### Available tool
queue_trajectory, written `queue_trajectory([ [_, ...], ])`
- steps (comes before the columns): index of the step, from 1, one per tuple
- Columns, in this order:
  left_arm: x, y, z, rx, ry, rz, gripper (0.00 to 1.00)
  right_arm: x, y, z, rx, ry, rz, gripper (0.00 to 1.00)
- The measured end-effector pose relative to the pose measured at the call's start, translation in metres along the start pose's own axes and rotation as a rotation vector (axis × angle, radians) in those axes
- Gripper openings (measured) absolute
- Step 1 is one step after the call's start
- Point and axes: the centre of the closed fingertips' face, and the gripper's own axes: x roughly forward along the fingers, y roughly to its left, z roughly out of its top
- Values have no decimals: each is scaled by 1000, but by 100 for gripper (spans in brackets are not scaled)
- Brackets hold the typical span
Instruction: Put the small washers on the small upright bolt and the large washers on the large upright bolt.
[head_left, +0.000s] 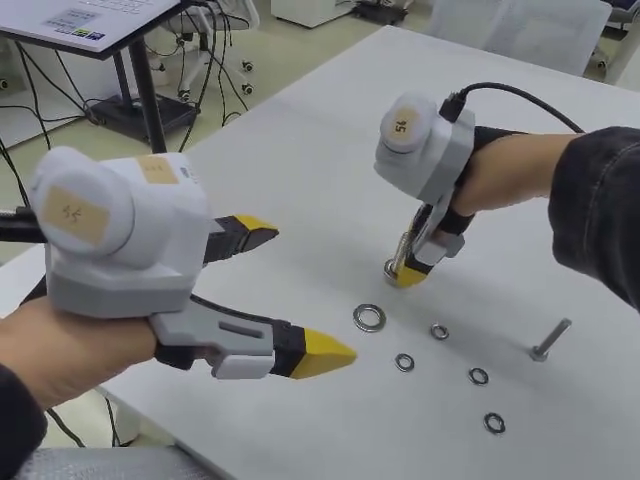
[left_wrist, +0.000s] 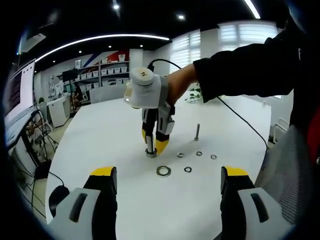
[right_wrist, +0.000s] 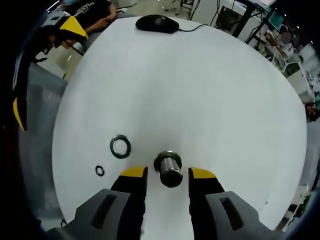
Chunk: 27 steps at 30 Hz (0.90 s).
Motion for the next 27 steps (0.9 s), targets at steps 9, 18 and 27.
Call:
queue_trajectory([
  [9,1,-2,1,3,-2,-5,85,-11,-1,-8,23,-18,-23,33],
  [18,1,-3,4,7,-7,-9,85,-16,7,-18,34,-15,-31,33],
  [27,2,-5,6,14,-13,-12,85,-18,29,-18,27,-20,-13,33],
])
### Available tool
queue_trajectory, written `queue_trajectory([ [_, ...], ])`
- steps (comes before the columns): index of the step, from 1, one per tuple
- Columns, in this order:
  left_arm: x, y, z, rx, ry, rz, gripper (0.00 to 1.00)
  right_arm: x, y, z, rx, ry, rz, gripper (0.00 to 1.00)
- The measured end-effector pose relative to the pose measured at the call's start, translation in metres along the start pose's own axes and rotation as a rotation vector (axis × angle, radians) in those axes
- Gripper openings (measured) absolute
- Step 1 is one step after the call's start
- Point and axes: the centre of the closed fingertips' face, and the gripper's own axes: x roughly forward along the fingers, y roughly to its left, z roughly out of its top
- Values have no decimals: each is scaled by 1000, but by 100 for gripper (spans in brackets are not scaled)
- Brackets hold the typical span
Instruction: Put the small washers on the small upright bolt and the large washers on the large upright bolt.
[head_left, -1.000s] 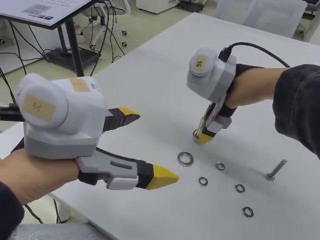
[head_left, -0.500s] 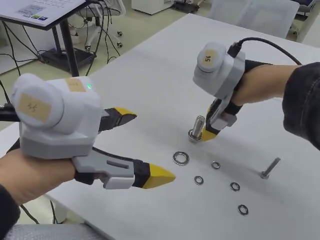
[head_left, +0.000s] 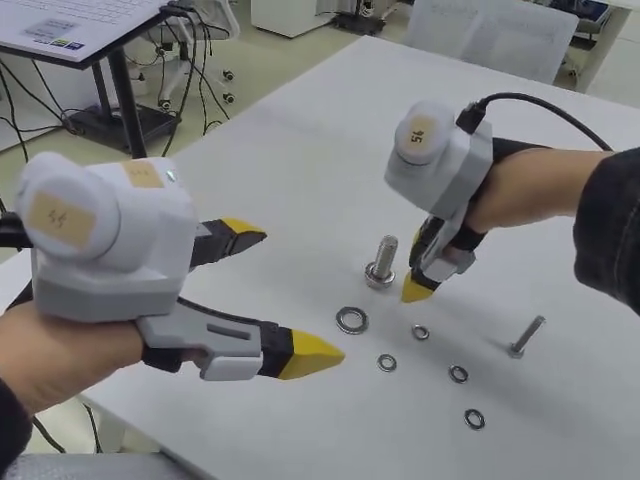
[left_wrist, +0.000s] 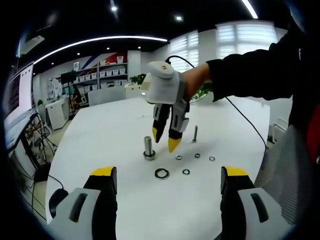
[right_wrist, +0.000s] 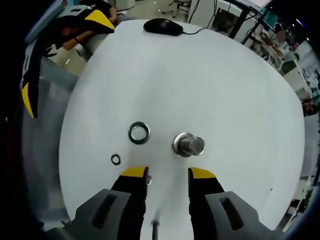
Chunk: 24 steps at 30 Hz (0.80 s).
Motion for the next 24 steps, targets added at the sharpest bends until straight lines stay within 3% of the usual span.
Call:
queue_trajectory([
  [6,0,-2,2,4,-4,-1,85,1,20,8,-11,-18,29,33],
  [14,0,-4,5,8,-8,-4,85,11,33,22,-47,-27,51,33],
  [24,-1,-5,3,5,-5,-9,83,28,34,34,-64,-25,57,32],
])
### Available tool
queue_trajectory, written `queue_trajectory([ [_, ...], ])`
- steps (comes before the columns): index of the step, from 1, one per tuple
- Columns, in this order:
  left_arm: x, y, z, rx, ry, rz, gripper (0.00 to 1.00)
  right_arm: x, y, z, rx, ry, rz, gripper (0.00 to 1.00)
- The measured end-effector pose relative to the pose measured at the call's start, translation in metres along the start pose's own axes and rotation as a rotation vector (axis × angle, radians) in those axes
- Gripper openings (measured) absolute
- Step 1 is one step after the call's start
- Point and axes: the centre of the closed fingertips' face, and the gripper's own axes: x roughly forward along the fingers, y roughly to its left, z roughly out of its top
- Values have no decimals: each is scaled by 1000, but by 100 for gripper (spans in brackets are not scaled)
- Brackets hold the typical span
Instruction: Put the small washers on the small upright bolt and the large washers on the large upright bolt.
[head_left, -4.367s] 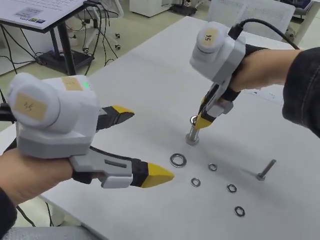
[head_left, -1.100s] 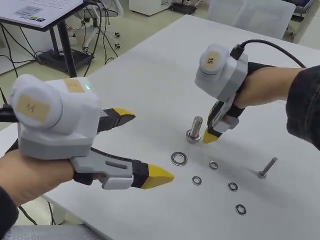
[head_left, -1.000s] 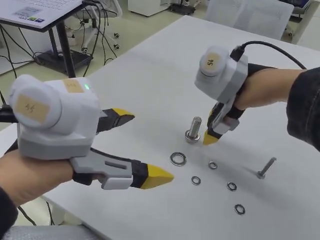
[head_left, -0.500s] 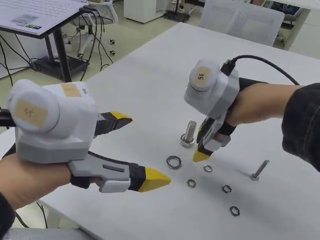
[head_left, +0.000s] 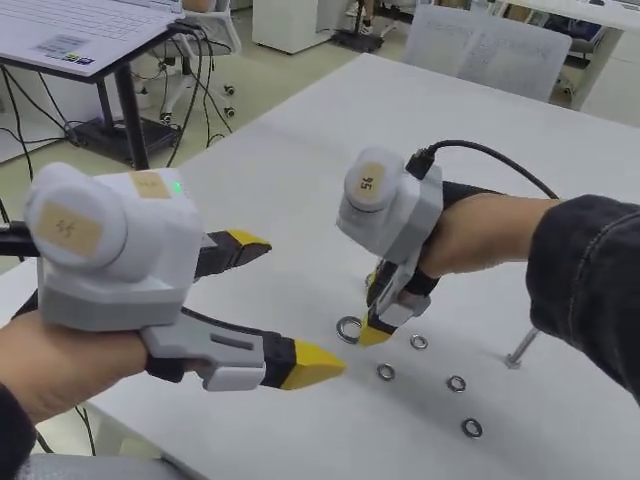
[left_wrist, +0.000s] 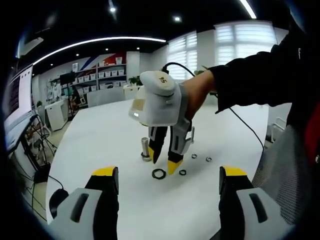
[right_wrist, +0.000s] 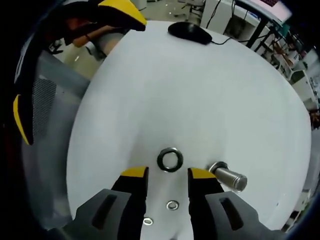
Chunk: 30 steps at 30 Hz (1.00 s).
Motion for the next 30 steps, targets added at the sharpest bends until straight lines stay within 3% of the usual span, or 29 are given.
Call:
queue_trajectory([
  [30,-6,1,1,1,-12,15,85,14,3,6,-7,19,1,31],
])
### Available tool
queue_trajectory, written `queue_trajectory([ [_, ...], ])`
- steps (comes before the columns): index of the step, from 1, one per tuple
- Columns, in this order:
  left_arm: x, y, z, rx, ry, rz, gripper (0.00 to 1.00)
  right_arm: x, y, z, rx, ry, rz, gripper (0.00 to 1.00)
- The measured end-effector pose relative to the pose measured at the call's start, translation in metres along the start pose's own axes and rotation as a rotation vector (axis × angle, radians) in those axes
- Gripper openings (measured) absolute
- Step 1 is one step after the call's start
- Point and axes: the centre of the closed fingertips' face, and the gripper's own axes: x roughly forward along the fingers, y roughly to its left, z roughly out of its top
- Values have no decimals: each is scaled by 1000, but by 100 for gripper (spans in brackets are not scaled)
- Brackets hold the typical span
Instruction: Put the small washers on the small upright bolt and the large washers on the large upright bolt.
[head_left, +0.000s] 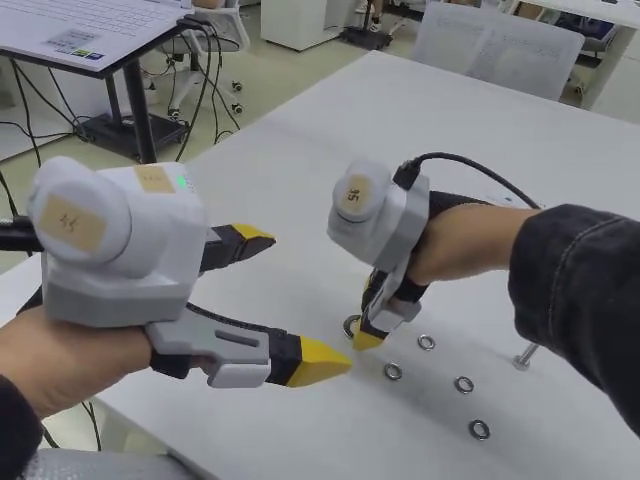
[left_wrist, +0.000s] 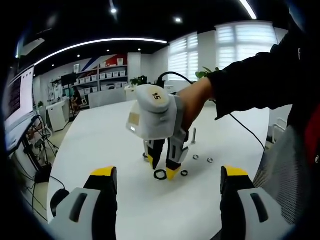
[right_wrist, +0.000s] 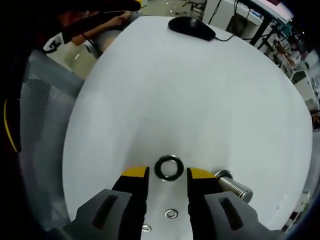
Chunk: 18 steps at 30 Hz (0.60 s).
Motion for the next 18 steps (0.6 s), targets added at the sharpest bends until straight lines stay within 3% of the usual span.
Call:
queue_trajectory([
  [18,0,0,-2,6,3,-6,86,2,2,1,9,0,3,27],
])
